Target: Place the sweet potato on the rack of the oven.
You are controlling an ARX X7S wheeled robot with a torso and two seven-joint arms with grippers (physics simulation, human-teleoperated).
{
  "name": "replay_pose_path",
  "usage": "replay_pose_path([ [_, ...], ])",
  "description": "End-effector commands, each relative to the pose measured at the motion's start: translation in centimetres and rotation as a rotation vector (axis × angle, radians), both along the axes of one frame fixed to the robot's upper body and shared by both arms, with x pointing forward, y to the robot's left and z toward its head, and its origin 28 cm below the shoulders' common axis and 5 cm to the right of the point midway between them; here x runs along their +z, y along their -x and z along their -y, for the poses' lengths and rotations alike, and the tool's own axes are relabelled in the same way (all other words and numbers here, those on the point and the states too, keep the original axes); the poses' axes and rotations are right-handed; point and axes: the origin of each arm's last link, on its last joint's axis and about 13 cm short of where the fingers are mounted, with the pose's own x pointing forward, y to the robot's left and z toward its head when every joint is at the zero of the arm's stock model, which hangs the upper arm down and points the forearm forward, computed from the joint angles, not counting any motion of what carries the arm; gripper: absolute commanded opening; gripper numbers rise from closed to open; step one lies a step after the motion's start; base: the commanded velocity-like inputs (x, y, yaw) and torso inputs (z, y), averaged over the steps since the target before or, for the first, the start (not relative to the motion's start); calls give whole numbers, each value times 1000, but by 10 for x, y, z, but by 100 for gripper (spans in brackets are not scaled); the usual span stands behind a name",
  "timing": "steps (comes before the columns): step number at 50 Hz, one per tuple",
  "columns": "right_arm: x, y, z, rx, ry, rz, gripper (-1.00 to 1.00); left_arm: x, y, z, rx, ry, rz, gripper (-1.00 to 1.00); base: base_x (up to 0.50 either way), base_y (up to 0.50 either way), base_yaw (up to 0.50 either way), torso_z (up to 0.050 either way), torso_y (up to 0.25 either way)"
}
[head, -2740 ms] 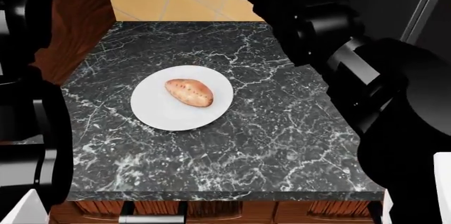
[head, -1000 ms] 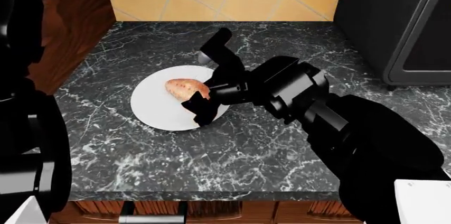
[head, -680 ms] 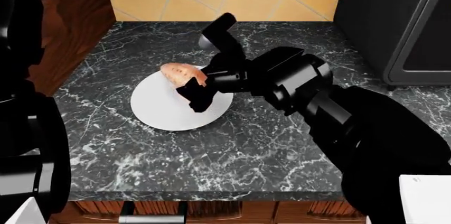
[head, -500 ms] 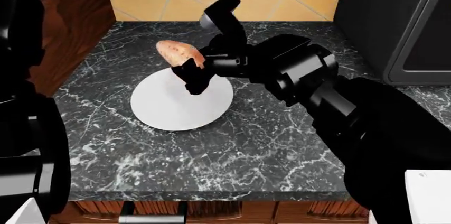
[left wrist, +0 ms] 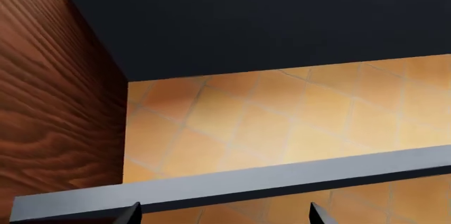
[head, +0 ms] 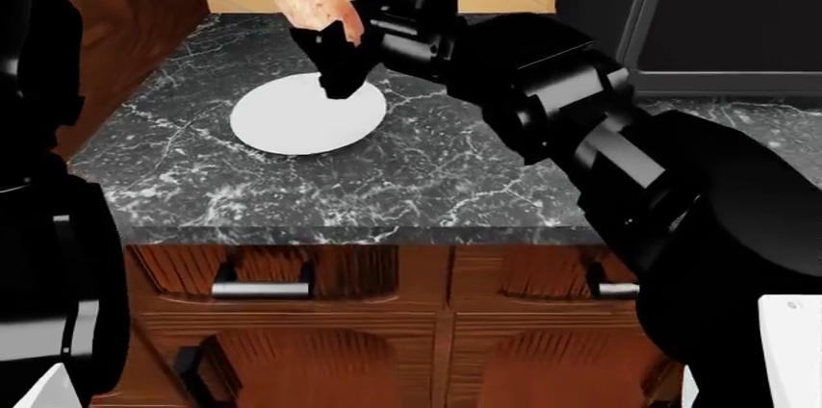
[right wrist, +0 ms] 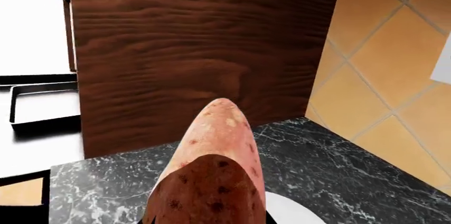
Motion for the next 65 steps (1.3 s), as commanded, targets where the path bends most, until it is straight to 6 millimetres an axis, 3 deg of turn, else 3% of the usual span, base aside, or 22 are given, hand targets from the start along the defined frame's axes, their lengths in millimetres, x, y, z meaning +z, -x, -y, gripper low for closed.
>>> replay_pose_path([
  [1,4,0,-3,-49,-66,73,-100,-2,-1,-1,-2,5,-3,100,-395,-406,0,0,0],
  [12,9,2,-11,-120,-174,225,-100,-5,-3,-1,-1,13,-13,100,-452,-136,83,0,0],
  [19,8,18,-9,-135,-216,262,-100,-10,-2,-3,7,18,-15,100,-160,-4,500,0,0],
  [26,12,32,9,-214,-239,286,-100,-12,0,-3,9,24,-17,100,-164,-13,497,0,0],
  [31,17,55,26,-259,-258,325,-100,-16,-1,-2,5,34,-17,100,-267,-30,475,0,0],
  [39,27,81,35,-285,-312,393,-100,-15,14,4,-11,34,4,100,-190,-27,495,0,0],
  [51,26,93,32,-270,-342,402,-100,-17,31,8,-29,16,35,100,0,0,500,0,0],
  [65,20,97,28,-274,-353,409,-100,-16,32,7,-20,19,46,100,0,0,500,0,0],
])
